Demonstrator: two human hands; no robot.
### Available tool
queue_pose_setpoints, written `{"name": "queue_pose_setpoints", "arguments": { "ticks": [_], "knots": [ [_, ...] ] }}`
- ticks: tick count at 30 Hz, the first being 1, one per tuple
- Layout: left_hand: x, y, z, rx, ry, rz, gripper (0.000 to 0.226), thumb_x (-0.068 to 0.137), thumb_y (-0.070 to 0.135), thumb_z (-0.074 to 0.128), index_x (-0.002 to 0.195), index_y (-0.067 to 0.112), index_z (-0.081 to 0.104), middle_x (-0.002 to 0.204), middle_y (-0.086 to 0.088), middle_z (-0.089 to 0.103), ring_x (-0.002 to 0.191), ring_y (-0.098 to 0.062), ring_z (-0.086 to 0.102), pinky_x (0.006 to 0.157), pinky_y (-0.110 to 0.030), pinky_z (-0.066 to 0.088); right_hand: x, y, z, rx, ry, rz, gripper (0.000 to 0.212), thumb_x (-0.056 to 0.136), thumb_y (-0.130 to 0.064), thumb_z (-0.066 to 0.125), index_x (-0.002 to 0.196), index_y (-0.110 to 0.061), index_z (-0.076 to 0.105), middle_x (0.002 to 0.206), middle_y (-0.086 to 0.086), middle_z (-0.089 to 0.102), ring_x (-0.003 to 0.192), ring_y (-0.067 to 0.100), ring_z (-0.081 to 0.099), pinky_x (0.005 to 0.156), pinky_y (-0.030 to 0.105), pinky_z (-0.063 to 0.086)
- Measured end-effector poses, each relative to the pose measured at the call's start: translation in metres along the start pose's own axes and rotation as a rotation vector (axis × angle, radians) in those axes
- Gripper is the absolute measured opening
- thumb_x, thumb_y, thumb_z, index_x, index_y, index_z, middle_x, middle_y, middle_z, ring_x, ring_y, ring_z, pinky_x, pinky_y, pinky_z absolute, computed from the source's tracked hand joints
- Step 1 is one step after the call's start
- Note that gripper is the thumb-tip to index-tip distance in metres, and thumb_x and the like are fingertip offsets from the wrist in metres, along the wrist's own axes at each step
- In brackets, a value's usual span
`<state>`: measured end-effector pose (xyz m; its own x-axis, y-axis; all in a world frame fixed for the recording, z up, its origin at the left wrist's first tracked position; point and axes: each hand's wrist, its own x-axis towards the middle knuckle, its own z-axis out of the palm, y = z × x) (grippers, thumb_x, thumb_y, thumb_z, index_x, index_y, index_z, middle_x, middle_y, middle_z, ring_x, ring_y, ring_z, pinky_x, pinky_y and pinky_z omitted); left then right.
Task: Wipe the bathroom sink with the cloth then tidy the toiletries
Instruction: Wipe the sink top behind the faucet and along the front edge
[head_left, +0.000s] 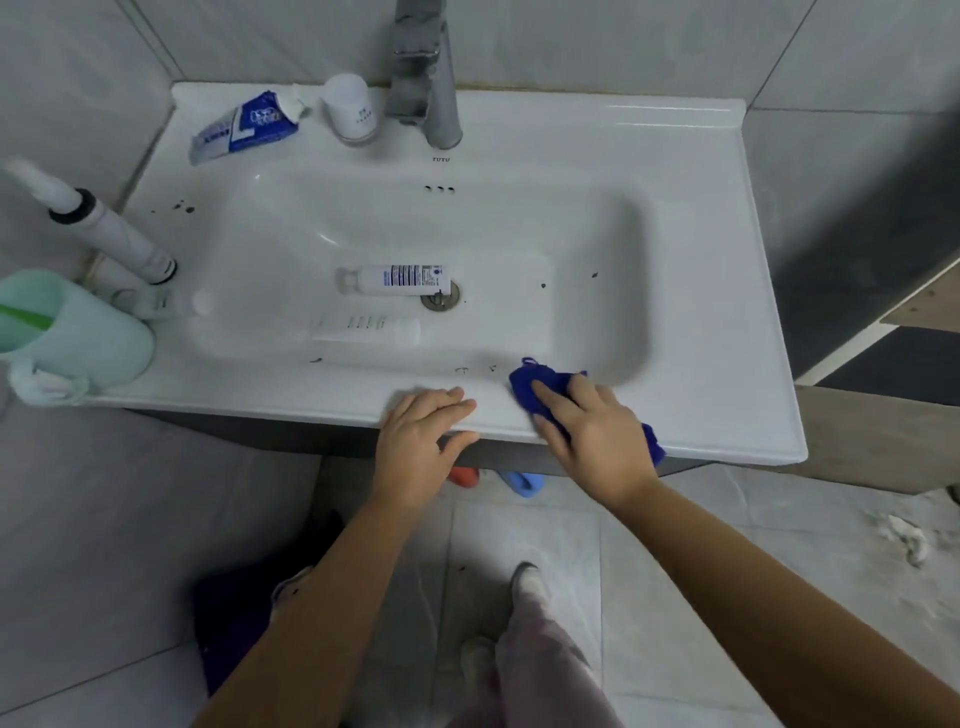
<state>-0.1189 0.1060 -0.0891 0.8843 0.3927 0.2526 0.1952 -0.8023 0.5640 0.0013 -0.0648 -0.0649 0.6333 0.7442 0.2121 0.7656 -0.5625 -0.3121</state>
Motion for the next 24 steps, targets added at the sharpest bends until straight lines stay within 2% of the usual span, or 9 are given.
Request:
{"name": "queue_pose_setpoints", "arguments": {
  "ticks": [3,5,10,13,16,18,20,22,24],
  "knots": [
    [-0.004,-0.005,-0.011,0.024,0.007,-0.046,0.041,0.074,0.039,0.057,0.096,0.008,0.072,0.11,-0.006,0.067,0.102,-0.014,0.05,0.088,-0.035,0.04,-0.02,0.042,-0.022,-0.036,0.04,0.119,0.045,0.087,-0.034,0.039,0.111,-0.005,0.064,0.086,0.016,0.059,0.068,0.036,0.058,0.048,0.034,0.048],
    [-0.006,-0.013,-0.016,0.076,0.05,-0.119,0.043,0.071,0.042,0.058,0.096,0.009,0.071,0.111,-0.006,0.066,0.104,-0.016,0.048,0.089,-0.034,0.038,-0.011,0.032,-0.015,-0.023,0.059,0.215,0.046,0.086,-0.033,0.038,0.108,-0.003,0.065,0.086,0.019,0.06,0.068,0.038,0.057,0.046,0.036,0.048],
    [-0.006,-0.026,-0.02,0.071,0.041,-0.168,0.044,0.072,0.042,0.06,0.099,0.01,0.072,0.11,-0.008,0.067,0.104,-0.014,0.05,0.089,-0.036,0.041,0.031,-0.052,0.026,0.005,-0.019,0.008,0.042,0.085,-0.031,0.039,0.107,-0.008,0.066,0.084,0.014,0.062,0.062,0.03,0.057,0.044,0.031,0.046],
    [-0.003,-0.028,-0.025,0.055,0.032,-0.146,0.042,0.071,0.041,0.063,0.098,0.011,0.072,0.108,-0.006,0.068,0.101,-0.012,0.051,0.087,-0.035,0.044,0.017,-0.024,0.015,0.02,-0.054,-0.048,0.042,0.087,-0.032,0.039,0.112,-0.008,0.063,0.087,0.013,0.061,0.067,0.03,0.058,0.051,0.034,0.049],
    [-0.003,-0.028,-0.025,0.017,0.053,-0.126,0.039,0.07,0.037,0.066,0.097,0.01,0.073,0.105,-0.006,0.069,0.099,-0.011,0.05,0.087,-0.033,0.043,-0.016,0.036,-0.015,-0.018,0.062,0.151,0.042,0.087,-0.031,0.042,0.11,-0.004,0.064,0.084,0.018,0.059,0.067,0.036,0.057,0.053,0.036,0.05],
    [-0.002,-0.029,-0.023,0.03,0.064,-0.101,0.038,0.071,0.037,0.064,0.096,0.009,0.073,0.104,-0.006,0.069,0.098,-0.012,0.051,0.086,-0.033,0.044,-0.022,0.046,-0.02,-0.043,0.127,0.313,0.037,0.085,-0.026,0.046,0.107,-0.002,0.065,0.082,0.021,0.058,0.065,0.037,0.055,0.051,0.034,0.046],
    [-0.004,-0.031,-0.022,0.048,0.066,-0.094,0.038,0.072,0.037,0.064,0.096,0.009,0.073,0.104,-0.006,0.069,0.097,-0.013,0.052,0.086,-0.034,0.044,-0.001,0.013,-0.003,0.002,0.144,0.375,0.032,0.082,-0.022,0.047,0.097,-0.003,0.067,0.079,0.02,0.057,0.063,0.036,0.055,0.05,0.029,0.038],
    [-0.003,-0.033,-0.023,0.053,0.062,-0.091,0.039,0.071,0.038,0.064,0.097,0.01,0.073,0.105,-0.006,0.069,0.097,-0.014,0.052,0.086,-0.033,0.044,0.029,-0.037,0.019,0.029,0.108,0.292,0.034,0.08,-0.026,0.042,0.09,-0.006,0.068,0.078,0.017,0.058,0.062,0.034,0.055,0.047,0.027,0.036],
    [-0.003,-0.036,-0.026,0.051,0.038,-0.067,0.04,0.072,0.038,0.063,0.098,0.009,0.072,0.106,-0.006,0.068,0.097,-0.014,0.051,0.087,-0.03,0.042,0.042,-0.069,0.034,0.03,0.031,0.191,0.035,0.081,-0.028,0.04,0.091,-0.007,0.066,0.079,0.014,0.058,0.062,0.032,0.055,0.045,0.028,0.039]
  ]
}}
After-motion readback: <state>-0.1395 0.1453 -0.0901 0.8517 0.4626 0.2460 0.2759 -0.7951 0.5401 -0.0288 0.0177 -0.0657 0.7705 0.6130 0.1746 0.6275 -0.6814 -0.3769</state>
